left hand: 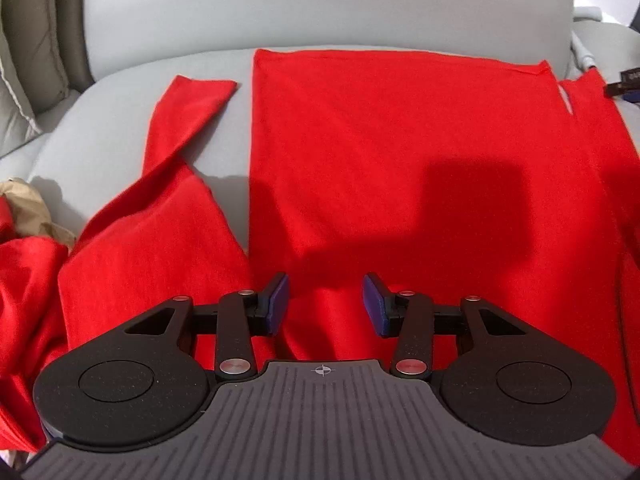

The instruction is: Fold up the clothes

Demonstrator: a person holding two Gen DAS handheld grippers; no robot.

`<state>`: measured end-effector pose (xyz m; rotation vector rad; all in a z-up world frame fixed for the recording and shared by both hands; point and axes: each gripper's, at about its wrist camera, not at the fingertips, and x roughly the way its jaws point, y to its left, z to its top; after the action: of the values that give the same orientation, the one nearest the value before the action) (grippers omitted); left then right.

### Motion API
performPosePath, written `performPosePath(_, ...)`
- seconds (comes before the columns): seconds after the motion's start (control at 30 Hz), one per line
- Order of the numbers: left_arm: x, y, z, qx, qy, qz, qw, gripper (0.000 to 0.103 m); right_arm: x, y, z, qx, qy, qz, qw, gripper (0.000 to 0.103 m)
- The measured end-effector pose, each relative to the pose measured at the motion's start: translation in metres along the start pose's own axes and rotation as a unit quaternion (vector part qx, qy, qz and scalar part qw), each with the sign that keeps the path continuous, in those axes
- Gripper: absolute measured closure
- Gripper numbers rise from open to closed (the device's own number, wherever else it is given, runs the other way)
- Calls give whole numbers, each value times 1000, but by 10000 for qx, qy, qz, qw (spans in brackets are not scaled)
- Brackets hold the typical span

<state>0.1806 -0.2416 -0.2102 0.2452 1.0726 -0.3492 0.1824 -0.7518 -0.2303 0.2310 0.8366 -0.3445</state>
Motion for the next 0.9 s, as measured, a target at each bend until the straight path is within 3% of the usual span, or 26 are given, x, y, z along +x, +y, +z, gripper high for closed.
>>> performPosePath(0.07, -2, 1, -1, 46, -18, -9, 10000, 56, 9, -5, 4, 146, -46, 301, 9994, 63)
performPosePath(0.17, 1, 8, 0, 19, -20, 1, 10000, 56, 22, 1, 9, 12, 55, 324, 9995, 67)
performPosePath(0.2, 1, 9, 0, -7, -8, 12, 10000, 56, 27, 2, 11, -34, 89, 330, 9994, 75)
performPosePath(0.23, 1, 9, 0, -18, 1, 24, 10000, 56, 29, 4, 12, -78, 125, 311, 9994, 93)
performPosePath(0.3, -1, 11, -1, -15, 10, 51, 10000, 56, 33, 13, 14, -359, 258, 161, 9989, 98)
performPosePath(0.4, -8, 13, -3, -11, -19, 50, 10000, 56, 16, 23, 16, -656, 59, 41, 9978, 98)
performPosePath(0.47, -14, 12, -5, -3, -34, 42, 10000, 56, -5, 25, 18, -750, -125, -30, 9971, 98)
performPosePath(0.63, -49, 9, -14, 94, -276, -77, 9995, 56, -107, 13, 28, -785, -1019, -361, 9910, 98)
performPosePath(0.77, -74, 6, -24, 232, -442, -209, 9985, 56, -205, -9, 29, -603, -1752, -710, 9801, 98)
performPosePath(0.9, -101, 0, -42, 338, -545, -302, 9975, 56, -269, -28, 23, -536, -2184, -933, 9699, 98)
